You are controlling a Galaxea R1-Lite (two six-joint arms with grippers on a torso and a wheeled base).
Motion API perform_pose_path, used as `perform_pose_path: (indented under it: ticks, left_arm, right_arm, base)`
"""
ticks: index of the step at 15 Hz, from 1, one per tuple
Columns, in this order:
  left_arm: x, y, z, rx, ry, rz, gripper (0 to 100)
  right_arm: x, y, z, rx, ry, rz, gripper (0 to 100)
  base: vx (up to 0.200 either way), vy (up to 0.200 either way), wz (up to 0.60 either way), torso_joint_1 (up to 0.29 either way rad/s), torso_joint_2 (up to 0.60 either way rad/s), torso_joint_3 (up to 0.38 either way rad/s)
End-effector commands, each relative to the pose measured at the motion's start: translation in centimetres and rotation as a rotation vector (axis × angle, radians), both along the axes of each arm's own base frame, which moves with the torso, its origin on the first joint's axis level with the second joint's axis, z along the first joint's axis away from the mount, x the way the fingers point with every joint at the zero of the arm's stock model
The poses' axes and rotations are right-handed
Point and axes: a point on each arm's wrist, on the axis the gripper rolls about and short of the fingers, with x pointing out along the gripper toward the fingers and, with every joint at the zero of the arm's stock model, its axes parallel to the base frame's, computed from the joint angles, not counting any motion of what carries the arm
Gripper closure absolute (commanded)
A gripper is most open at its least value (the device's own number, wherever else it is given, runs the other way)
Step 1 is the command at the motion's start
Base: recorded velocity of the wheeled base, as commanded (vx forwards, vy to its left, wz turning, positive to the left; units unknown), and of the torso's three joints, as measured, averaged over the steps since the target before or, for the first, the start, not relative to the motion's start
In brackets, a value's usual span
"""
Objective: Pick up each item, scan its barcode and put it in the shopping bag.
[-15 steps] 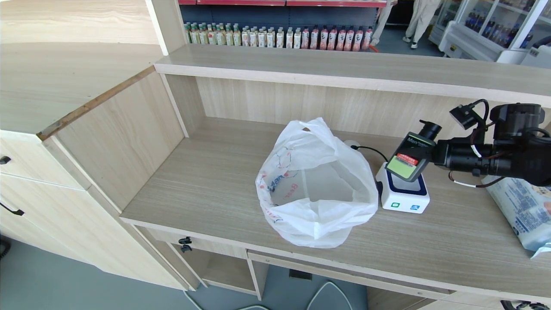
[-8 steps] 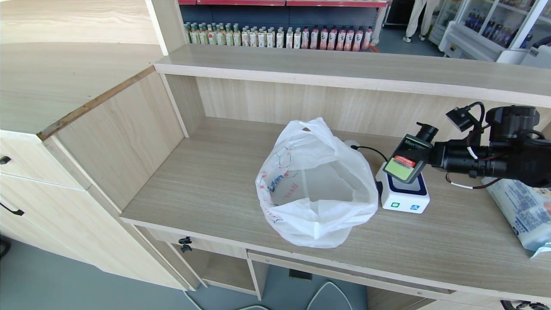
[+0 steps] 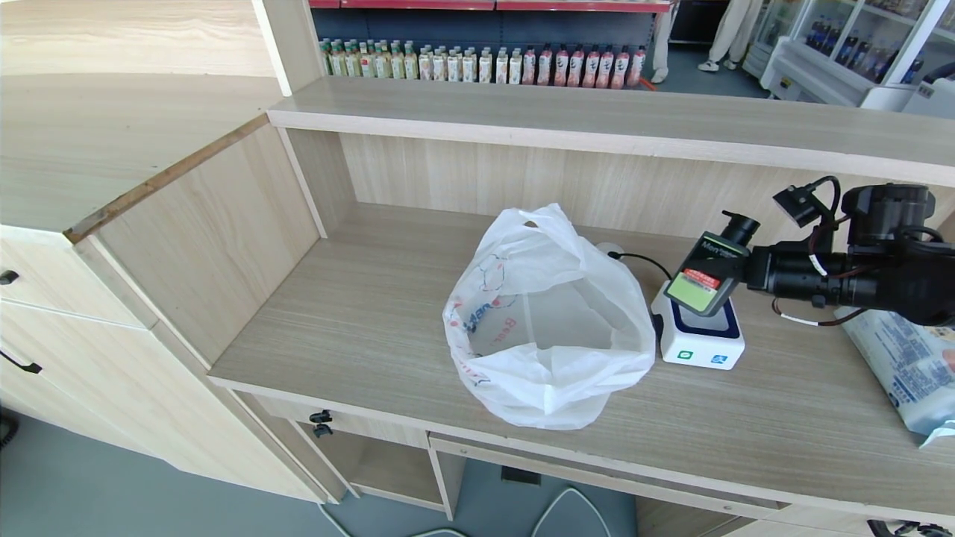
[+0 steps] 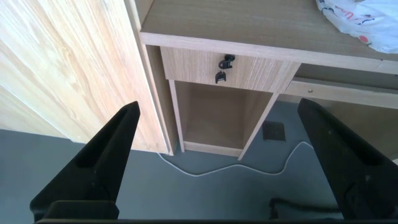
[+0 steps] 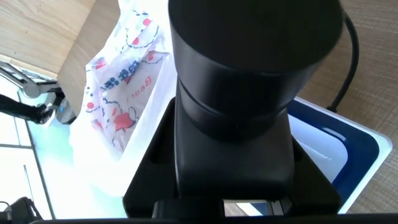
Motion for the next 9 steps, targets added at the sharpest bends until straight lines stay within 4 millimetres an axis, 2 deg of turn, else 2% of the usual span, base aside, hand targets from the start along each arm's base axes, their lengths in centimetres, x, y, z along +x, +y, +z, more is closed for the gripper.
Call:
perform_pose_path:
  ticks: [1,4,5,6,8,9]
  left_arm:
    - [0.0,0.0,0.0,0.0,0.0,0.0,0]
    - [0.0,0.0,0.0,0.0,0.0,0.0,0]
    - [0.0,0.0,0.0,0.0,0.0,0.0,0]
    - [0.0,0.0,0.0,0.0,0.0,0.0,0]
    - [0.0,0.0,0.0,0.0,0.0,0.0,0]
    - [0.0,0.0,0.0,0.0,0.0,0.0,0]
  right_arm:
    - [-0.1,0.0,0.1,0.0,-0.004,0.0,100]
    - [-0.6,0.2,1.1,-0.019,-0.044,0.008,100]
    - [-1.3,0.6,2.6,-0.071,-0.134,0.03,100]
    - [-2.4,1.4,4.4,-0.152,-0.265,0.05,100]
    - [-4.3,2.1,6.5,-0.221,-0.401,0.063,100]
    - [-7.0,2.9,8.1,-0.276,-0.551,0.081,100]
  base:
    - [0.0,0.0,0.0,0.0,0.0,0.0]
    - [0.0,0.0,0.0,0.0,0.0,0.0]
    - [0.0,0.0,0.0,0.0,0.0,0.0]
    - [0.0,0.0,0.0,0.0,0.0,0.0]
    - [0.0,0.0,0.0,0.0,0.0,0.0]
    - [0.0,0.0,0.0,0.0,0.0,0.0]
